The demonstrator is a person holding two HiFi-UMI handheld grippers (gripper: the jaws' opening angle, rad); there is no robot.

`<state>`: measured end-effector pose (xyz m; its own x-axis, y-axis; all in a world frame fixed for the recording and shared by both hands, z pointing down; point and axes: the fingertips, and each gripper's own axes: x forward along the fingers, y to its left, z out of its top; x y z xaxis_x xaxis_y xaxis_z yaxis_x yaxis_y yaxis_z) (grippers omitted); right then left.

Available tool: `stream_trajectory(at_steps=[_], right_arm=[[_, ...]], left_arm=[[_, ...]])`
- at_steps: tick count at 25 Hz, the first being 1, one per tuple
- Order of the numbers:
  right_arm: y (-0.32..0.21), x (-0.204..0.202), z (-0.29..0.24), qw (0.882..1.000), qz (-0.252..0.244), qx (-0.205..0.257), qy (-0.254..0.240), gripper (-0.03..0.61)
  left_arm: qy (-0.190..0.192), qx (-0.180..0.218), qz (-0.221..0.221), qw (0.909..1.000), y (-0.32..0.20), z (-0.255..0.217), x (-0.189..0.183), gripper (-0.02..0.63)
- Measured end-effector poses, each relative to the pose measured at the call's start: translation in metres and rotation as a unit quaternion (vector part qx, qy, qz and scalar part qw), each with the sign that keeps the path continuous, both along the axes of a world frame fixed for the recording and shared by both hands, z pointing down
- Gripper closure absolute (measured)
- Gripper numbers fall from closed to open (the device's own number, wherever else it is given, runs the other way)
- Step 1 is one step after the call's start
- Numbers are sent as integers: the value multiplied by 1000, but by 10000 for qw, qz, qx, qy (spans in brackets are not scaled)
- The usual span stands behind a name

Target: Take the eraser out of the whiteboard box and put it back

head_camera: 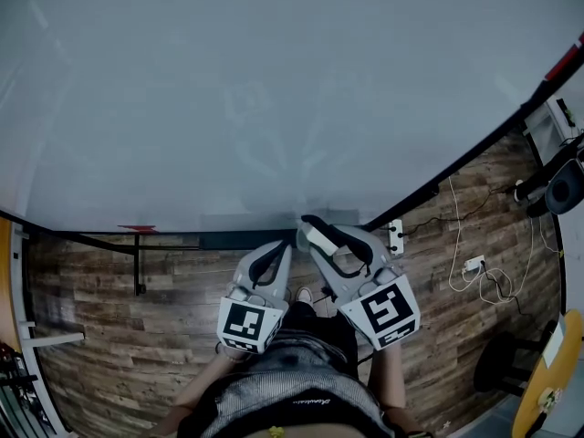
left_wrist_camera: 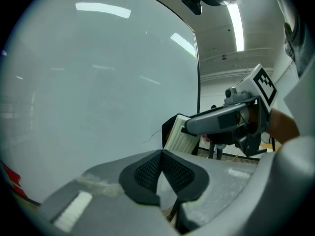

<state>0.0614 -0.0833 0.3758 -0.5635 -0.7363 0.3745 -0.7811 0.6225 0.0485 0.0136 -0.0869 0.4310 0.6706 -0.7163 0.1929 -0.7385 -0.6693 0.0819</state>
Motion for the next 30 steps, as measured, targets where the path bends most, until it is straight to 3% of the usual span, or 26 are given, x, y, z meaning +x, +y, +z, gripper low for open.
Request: stream_trajectory(at_steps=[17,23,30], right_arm=[[-4,1,3,9995,-303,-56,12,420],[-6,3,3,9994,-341,-65,14,420],[-9,9,4,9992,-391,-118,27,420]], left_arm=[[-79,66,-157,9998,-1,-1,3,612],[97,-187,-356,9991,-1,0,1,612],[-89,-52,-274,9996,-5,3,5,612]])
